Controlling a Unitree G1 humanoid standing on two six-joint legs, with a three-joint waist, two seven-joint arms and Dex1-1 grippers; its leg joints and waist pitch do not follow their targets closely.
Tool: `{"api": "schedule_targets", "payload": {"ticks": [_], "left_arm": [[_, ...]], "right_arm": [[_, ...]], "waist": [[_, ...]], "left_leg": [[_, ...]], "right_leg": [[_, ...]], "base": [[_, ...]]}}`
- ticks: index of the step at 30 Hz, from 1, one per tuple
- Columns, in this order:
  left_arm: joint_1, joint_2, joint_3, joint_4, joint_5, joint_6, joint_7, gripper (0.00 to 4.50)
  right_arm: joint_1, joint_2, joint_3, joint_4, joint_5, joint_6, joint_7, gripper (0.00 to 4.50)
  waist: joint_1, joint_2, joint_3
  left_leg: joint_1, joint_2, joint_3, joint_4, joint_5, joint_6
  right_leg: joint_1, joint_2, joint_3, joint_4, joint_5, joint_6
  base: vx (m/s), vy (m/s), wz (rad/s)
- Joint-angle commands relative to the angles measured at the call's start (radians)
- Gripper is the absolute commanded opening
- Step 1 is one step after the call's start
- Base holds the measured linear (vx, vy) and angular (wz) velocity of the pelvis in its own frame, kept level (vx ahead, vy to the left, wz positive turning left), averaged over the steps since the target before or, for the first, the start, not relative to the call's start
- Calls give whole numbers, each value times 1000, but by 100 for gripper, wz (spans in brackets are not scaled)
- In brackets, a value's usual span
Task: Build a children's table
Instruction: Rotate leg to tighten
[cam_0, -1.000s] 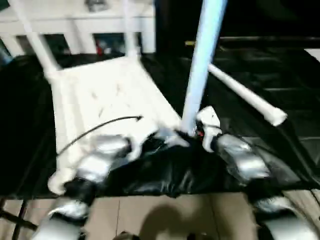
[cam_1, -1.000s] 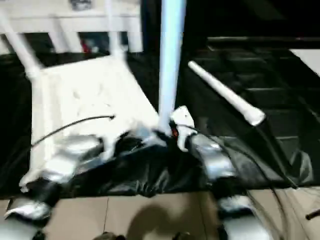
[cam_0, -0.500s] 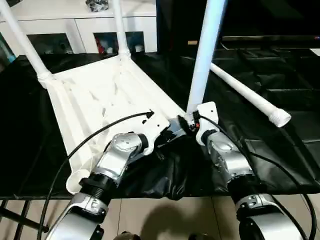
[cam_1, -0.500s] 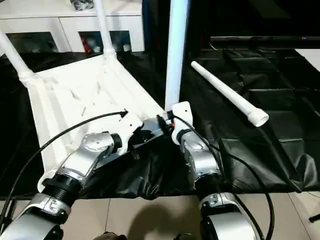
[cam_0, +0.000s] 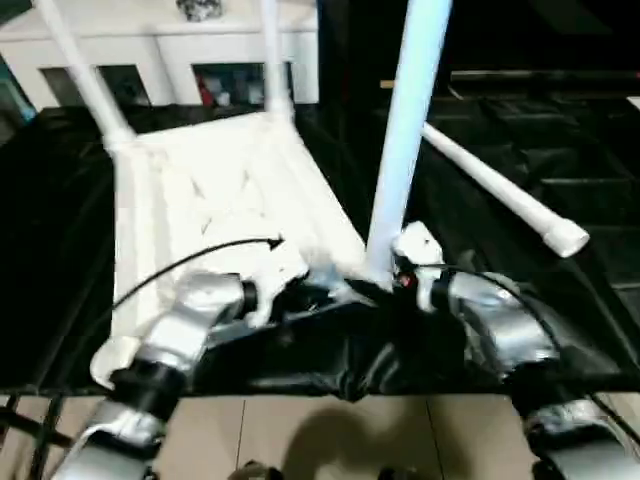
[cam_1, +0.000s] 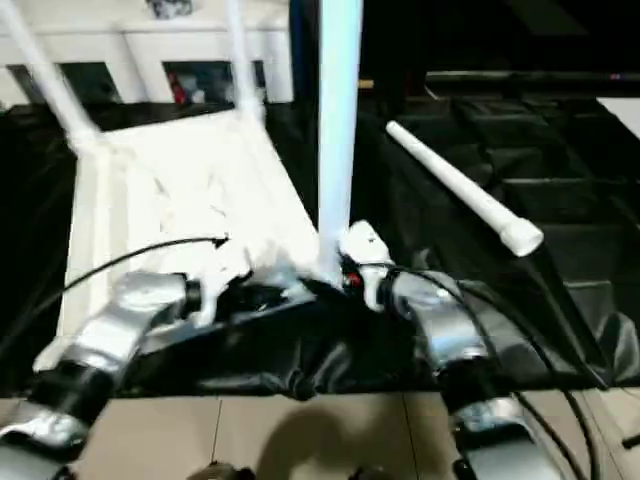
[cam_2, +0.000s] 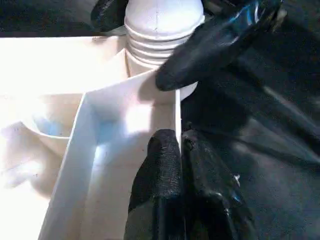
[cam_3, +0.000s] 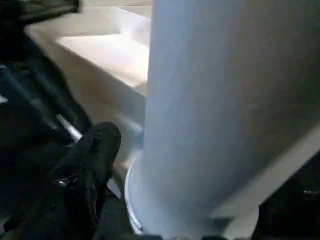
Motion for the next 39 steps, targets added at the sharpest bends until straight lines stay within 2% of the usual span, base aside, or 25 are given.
{"api": "schedule_targets", "payload": {"ticks": [1, 7, 9, 19, 24, 25, 26, 27, 28, 29, 30, 31, 32, 33, 34, 35, 36, 37, 38, 39], "left_arm": [[-13, -7, -19, -69, -45, -39, -62, 0], [-5, 40, -26, -85, -65, -37, -141, 0], [-2, 50, -27, -91, -72, -35, -160, 0], [-2, 63, -25, -96, -76, -30, -178, 0], [0, 61, -24, -97, -74, -29, -179, 0], [-4, 46, -18, -90, -68, -22, -150, 0], [-4, 46, -18, -90, -68, -22, -150, 0], [-8, 35, -15, -84, -64, -19, -130, 0], [-32, -10, -2, -45, -41, -14, -41, 0], [-32, -10, -2, -45, -41, -14, -41, 0], [-60, -56, 5, 2, -12, -16, 56, 0], [-69, -71, 6, 19, 0, -18, 90, 0], [-72, -76, 6, 23, 3, -17, 99, 0], [-86, -109, 2, 50, 17, -14, 148, 0], [-86, -109, 2, 50, 17, -14, 148, 0], [-97, -135, -1, 70, 31, -10, 192, 0], [-117, -197, -3, 104, 45, 10, 279, 0], [-117, -197, -3, 104, 45, 10, 279, 0], [-122, -216, -1, 113, 51, 18, 314, 0], [-125, -239, -3, 119, 56, 26, 337, 0]], "right_arm": [[7, 2, 70, -60, 30, 2, 120, 378], [4, -45, 111, -82, 46, 22, 283, 378], [0, -48, 114, -82, 50, 26, 305, 354], [3, -41, 114, -83, 48, 37, 327, 274], [12, -38, 111, -91, 49, 43, 326, 268], [19, -26, 100, -92, 50, 51, 293, 267], [19, -26, 100, -92, 50, 51, 293, 267], [21, -18, 92, -89, 51, 57, 271, 267], [12, 19, 64, -52, 29, 54, 157, 267], [12, 19, 64, -52, 29, 54, 157, 267], [-5, 60, 34, -1, 2, 44, 18, 267], [-12, 74, 23, 19, -8, 48, -36, 267], [-15, 79, 19, 26, -10, 50, -55, 266], [-33, 114, -13, 68, -14, 66, -162, 266], [-33, 114, -13, 68, -14, 66, -162, 266], [-44, 143, -40, 93, -7, 75, -235, 266], [-75, 205, -94, 152, -5, 106, -428, 266], [-75, 205, -94, 152, -5, 106, -428, 266], [-84, 225, -109, 166, -7, 113, -491, 266], [-100, 253, -134, 184, -3, 128, -565, 266]], "waist": [[3, -15, -70], [12, -15, -70], [15, -16, -71], [27, -17, -72], [26, -16, -71], [27, -12, -72], [27, -14, -72], [27, -15, -71], [26, -13, -70], [23, -14, -69], [18, -16, -67], [14, -15, -65], [11, -16, -66], [3, -15, -66], [-4, -16, -65], [-4, -16, -65], [-14, -7, -65], [-18, -9, -63], [-19, -9, -66], [-24, -8, -66]], "left_leg": [[21, 56, -24, -71, -307, 56], [23, 58, -24, -72, -315, 52], [23, 59, -25, -72, -312, 50], [24, 58, -24, -72, -294, 41], [25, 58, -24, -72, -295, 42], [24, 58, -24, -72, -294, 41], [24, 57, -24, -71, -295, 40], [24, 57, -24, -72, -297, 39], [24, 57, -24, -72, -298, 37], [24, 57, -24, -73, -303, 31], [26, 54, -27, -73, -331, 14], [32, 51, -31, -74, -362, 0], [30, 50, -32, -74, -367, -5], [28, 50, -35, -76, -371, -10], [30, 48, -34, -75, -385, -9], [30, 48, -34, -75, -385, -9], [31, 46, -34, -73, -395, -11], [32, 45, -34, -74, -402, -13], [34, 42, -37, -72, -405, -14], [30, 42, -35, -72, -397, -8]], "right_leg": [[45, -56, 39, -67, -359, -186], [42, -57, 40, -65, -365, -191], [43, -57, 40, -64, -366, -189], [42, -57, 41, -62, -354, -190], [42, -56, 41, -62, -354, -190], [42, -57, 41, -61, -352, -190], [42, -57, 41, -63, -352, -189], [42, -56, 41, -63, -353, -190], [41, -56, 41, -63, -356, -189], [38, -56, 42, -64, -364, -188], [38, -58, 40, -71, -418, -173], [37, -60, 37, -78, -472, -157], [38, -60, 36, -78, -486, -150], [40, -61, 35, -81, -496, -137], [36, -59, 34, -85, -501, -133], [36, -59, 34, -85, -501, -133], [32, -58, 34, -88, -507, -133], [30, -57, 33, -91, -518, -130], [34, -57, 29, -92, -530, -122], [33, -57, 31, -94, -516, -124]], "base": [[0, 0, 0], [0, 0, 0], [0, 0, 0], [0, 0, 0], [0, 0, 0], [0, 0, 0], [0, 0, 0], [0, 0, 0], [0, 0, 0], [0, 0, 0], [0, 0, 0], [0, 0, 0], [0, 0, 0], [0, 0, 0], [0, 0, 0], [0, 0, 0], [0, 0, 0], [0, 0, 0], [0, 0, 0], [0, 0, 0]]}}
